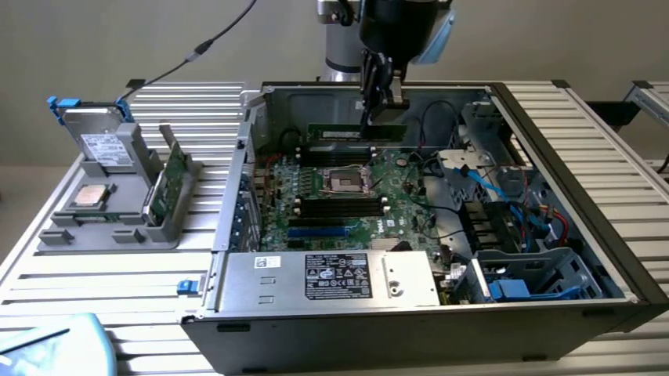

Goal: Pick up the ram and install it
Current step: 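Insert the ram into the slot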

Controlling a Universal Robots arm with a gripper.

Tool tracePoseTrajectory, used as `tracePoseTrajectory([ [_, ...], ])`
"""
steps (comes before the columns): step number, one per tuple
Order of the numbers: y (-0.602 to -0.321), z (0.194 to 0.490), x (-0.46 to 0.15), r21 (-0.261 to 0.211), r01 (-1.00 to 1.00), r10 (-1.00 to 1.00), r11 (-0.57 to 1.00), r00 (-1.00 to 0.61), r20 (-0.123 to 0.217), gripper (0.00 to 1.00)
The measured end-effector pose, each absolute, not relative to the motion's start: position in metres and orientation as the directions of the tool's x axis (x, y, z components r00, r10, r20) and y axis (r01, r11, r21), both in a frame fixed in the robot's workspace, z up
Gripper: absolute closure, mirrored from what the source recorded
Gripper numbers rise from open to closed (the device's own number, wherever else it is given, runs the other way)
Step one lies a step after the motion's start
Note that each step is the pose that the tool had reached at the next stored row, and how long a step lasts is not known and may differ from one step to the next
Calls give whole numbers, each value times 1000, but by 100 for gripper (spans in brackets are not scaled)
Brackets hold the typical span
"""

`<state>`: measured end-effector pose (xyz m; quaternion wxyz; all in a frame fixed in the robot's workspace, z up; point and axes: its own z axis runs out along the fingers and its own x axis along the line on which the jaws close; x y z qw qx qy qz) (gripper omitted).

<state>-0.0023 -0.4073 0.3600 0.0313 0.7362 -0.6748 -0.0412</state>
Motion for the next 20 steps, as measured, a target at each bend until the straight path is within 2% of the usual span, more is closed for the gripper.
tracePoseTrajectory([
  [20,-407,324,-7,102,-989,-995,-104,103,-18,86],
])
